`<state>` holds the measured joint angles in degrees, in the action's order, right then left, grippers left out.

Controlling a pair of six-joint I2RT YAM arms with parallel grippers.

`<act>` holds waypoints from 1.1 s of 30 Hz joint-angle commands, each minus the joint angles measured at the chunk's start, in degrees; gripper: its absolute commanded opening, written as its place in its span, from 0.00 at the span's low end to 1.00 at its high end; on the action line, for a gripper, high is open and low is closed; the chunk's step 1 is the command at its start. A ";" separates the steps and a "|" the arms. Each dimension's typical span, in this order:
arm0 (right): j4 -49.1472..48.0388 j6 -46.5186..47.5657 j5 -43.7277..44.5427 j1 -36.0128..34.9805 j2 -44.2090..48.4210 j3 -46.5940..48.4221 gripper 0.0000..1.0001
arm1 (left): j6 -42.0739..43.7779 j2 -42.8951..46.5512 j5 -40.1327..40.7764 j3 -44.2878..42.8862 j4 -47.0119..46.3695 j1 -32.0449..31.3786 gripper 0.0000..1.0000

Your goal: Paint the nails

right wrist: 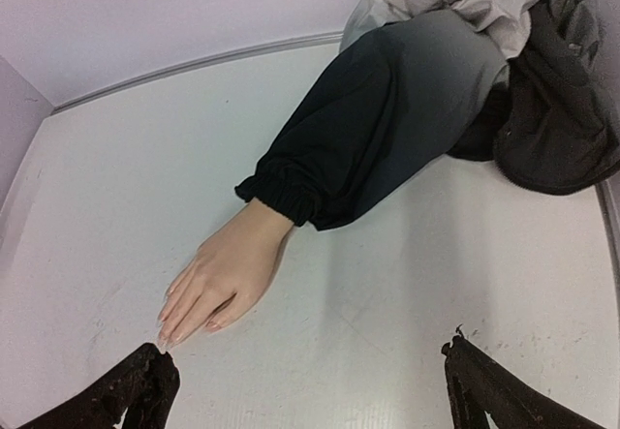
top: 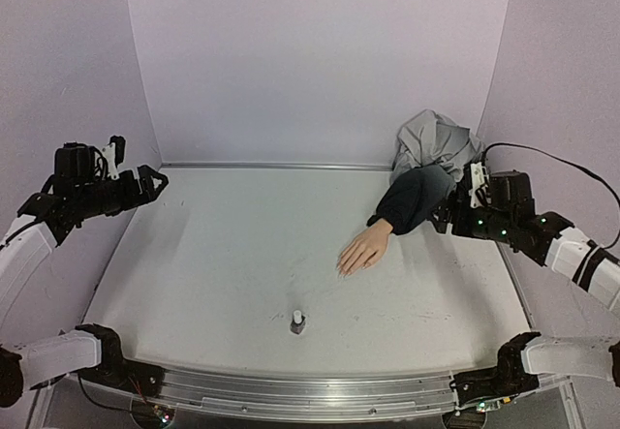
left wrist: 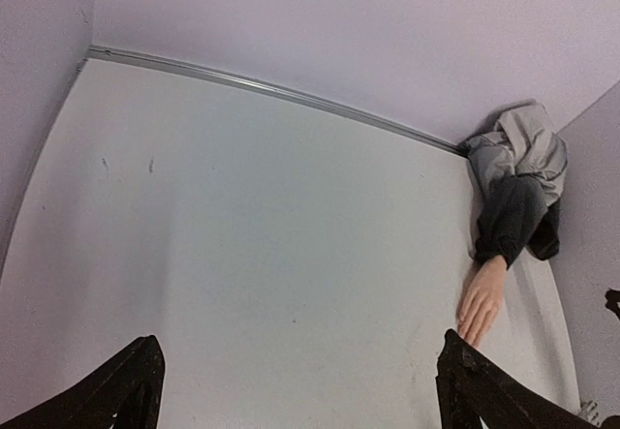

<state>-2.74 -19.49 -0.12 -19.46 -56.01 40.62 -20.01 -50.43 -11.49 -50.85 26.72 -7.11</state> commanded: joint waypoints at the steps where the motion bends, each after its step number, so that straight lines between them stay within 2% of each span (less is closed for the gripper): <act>1: -0.22 -3.84 -5.34 -4.38 -1.38 2.69 0.98 | 0.02 -1.65 -12.65 0.04 -2.27 0.02 0.99; 5: -0.27 -7.32 -4.20 -13.19 -3.95 3.31 0.98 | 1.05 -3.85 -17.01 -0.26 -1.23 -2.56 0.99; 9: -0.40 -10.65 -0.99 -24.68 -9.63 5.43 0.98 | 4.05 -7.23 -17.22 -3.02 1.33 -6.89 1.00; 15: -0.14 -13.12 5.23 -43.18 -25.76 15.33 0.97 | 4.06 -10.69 -15.58 -4.25 1.70 -9.68 1.00; 18: 1.11 -13.48 6.83 -49.35 -34.08 21.74 0.95 | 2.86 -11.02 -15.01 -2.93 0.44 -10.39 1.00; 23: 6.55 -14.74 9.80 -53.38 -44.10 28.60 0.86 | 2.02 -10.54 -14.96 -0.23 -0.72 -11.19 0.99; 33: 7.05 -17.43 10.27 -53.57 -47.02 29.18 0.56 | 1.73 -8.50 -14.86 1.41 -0.89 -11.34 0.99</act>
<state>2.15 -35.64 8.54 -73.17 -102.06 67.55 -18.02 -60.64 -26.72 -49.25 28.03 -18.24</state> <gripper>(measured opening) 0.596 0.994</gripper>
